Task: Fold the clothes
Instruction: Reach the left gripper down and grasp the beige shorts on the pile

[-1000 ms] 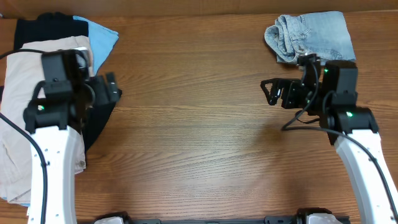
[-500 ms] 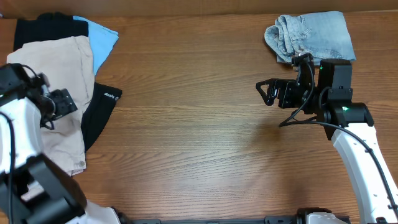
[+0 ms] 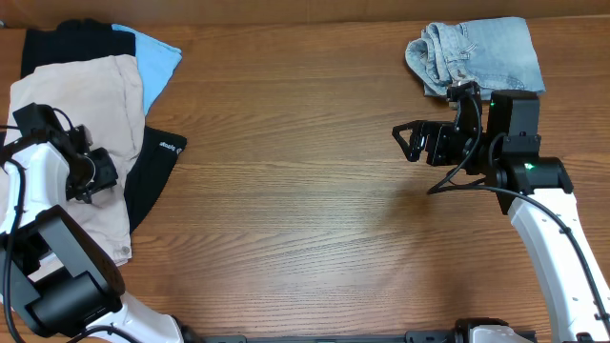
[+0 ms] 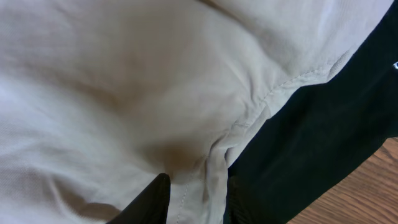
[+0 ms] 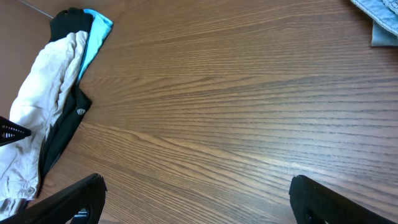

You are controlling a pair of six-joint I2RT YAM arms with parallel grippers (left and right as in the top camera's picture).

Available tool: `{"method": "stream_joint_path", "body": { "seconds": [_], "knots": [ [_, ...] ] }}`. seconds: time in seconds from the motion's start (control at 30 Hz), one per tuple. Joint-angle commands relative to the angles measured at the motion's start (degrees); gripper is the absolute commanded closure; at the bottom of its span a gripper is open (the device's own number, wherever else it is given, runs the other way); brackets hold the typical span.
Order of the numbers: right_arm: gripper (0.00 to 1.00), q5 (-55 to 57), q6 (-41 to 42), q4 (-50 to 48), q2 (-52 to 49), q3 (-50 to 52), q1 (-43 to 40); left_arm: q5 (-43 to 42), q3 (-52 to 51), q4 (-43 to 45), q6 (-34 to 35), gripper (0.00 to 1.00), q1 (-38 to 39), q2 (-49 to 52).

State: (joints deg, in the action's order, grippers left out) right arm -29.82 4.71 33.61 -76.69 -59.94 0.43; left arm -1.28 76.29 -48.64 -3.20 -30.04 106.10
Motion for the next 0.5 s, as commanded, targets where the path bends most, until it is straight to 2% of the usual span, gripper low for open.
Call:
{"method": "stream_joint_path", "body": {
  "seconds": [0.0, 0.17, 0.47],
  "knots": [
    [0.02, -0.5, -0.1, -0.1, 0.4, -1.4, 0.2, 2.0, 0.5, 0.3, -0.7, 0.65, 0.8, 0.7],
    [0.02, -0.5, -0.1, -0.1, 0.4, -1.4, 0.2, 2.4, 0.5, 0.3, -0.7, 0.69, 0.8, 1.9],
    [0.01, -0.3, -0.1, -0.1, 0.4, -1.4, 0.2, 3.3, 0.4, 0.6, -0.7, 0.69, 0.8, 4.3]
  ]
}}
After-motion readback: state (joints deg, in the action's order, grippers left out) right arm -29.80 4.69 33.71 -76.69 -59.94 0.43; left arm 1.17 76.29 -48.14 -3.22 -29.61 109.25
